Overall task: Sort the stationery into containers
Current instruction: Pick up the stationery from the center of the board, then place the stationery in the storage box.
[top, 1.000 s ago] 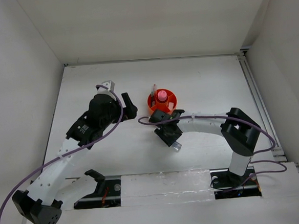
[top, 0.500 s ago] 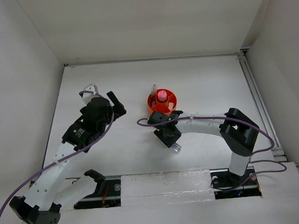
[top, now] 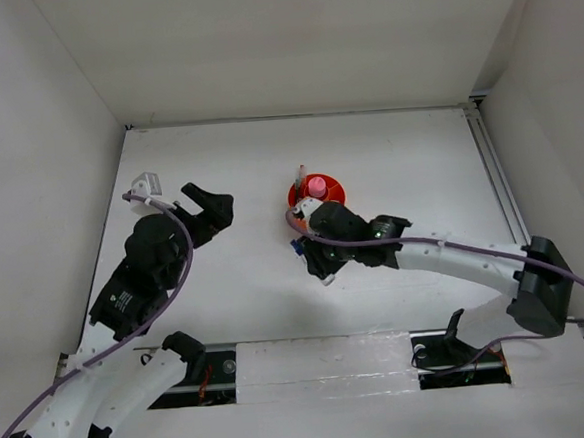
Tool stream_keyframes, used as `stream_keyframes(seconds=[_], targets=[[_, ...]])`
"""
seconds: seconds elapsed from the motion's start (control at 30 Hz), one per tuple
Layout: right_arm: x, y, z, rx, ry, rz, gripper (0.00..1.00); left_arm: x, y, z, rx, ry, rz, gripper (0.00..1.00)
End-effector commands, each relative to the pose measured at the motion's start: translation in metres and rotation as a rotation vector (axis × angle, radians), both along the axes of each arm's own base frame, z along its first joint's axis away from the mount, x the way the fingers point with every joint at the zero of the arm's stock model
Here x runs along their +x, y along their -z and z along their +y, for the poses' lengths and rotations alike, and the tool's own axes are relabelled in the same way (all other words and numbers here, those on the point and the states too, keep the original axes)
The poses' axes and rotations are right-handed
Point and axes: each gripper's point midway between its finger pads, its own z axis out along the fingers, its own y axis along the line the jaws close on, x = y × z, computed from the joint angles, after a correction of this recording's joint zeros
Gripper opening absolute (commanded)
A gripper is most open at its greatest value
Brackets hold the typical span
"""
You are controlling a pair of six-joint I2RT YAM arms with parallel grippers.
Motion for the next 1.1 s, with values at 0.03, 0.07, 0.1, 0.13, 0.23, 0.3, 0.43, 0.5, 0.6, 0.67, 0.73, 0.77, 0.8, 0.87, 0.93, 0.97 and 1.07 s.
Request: stream_keyframes(seconds=[0.03, 0.07, 0.1, 0.13, 0.23, 0.3, 0.43, 0.5, 0.6, 0.67, 0.73, 0.77, 0.8, 0.87, 0.93, 0.97, 1.07], targets=[[0.013, -0.072, 0.038, 0.317, 0.014, -0.078, 0.00, -0.008, -0.028, -0.037, -0.063, 0.228, -0.157, 0.99], [0.020, -0.076, 0.034, 0.353, 0.022, -0.078, 0.00, -0.013, -0.036, -0.041, -0.088, 0.262, -0.191, 0.99], [0.020, -0.094, 0.033, 0.420, 0.015, -0.089, 0.00, -0.019, -0.047, -0.051, -0.110, 0.331, -0.242, 0.99], [0.023, -0.112, 0.037, 0.496, -0.004, -0.117, 0.00, -0.023, -0.053, -0.057, -0.120, 0.374, -0.273, 0.99], [0.015, -0.148, 0.033, 0.653, -0.075, -0.118, 0.00, -0.045, -0.071, -0.074, -0.158, 0.528, -0.404, 0.99], [0.006, -0.172, 0.036, 0.741, -0.161, -0.128, 0.00, -0.051, -0.073, -0.080, -0.171, 0.579, -0.436, 0.99], [-0.008, -0.202, 0.044, 0.856, -0.246, -0.131, 0.00, -0.060, -0.076, -0.097, -0.175, 0.698, -0.470, 0.99], [-0.016, -0.208, 0.047, 0.880, -0.283, -0.121, 0.00, -0.066, -0.074, -0.107, -0.178, 0.771, -0.474, 0.99], [-0.018, -0.214, 0.055, 0.906, -0.320, -0.131, 0.00, -0.066, -0.074, -0.114, -0.192, 0.803, -0.483, 0.96], [-0.024, -0.216, 0.059, 0.923, -0.355, -0.116, 0.00, -0.066, -0.072, -0.116, -0.191, 0.815, -0.473, 0.94], [-0.030, -0.222, 0.060, 0.946, -0.386, -0.110, 0.00, -0.067, -0.070, -0.120, -0.191, 0.842, -0.469, 0.91], [-0.030, -0.225, 0.062, 0.954, -0.401, -0.112, 0.00, -0.067, -0.070, -0.120, -0.191, 0.842, -0.469, 0.88], [-0.032, -0.227, 0.062, 0.963, -0.408, -0.107, 0.00, -0.068, -0.068, -0.123, -0.183, 0.864, -0.471, 0.88], [-0.033, -0.230, 0.065, 0.972, -0.428, -0.106, 0.00, -0.069, -0.065, -0.126, -0.183, 0.885, -0.459, 0.87], [-0.034, -0.229, 0.068, 0.975, -0.443, -0.088, 0.00, -0.068, -0.065, -0.128, -0.183, 0.895, -0.457, 0.84], [-0.040, -0.232, 0.070, 0.986, -0.471, -0.086, 0.00, -0.070, -0.064, -0.128, -0.183, 0.904, -0.457, 0.79], [-0.040, -0.230, 0.072, 0.989, -0.476, -0.074, 0.00, -0.066, -0.059, -0.131, -0.181, 0.904, -0.436, 0.69]])
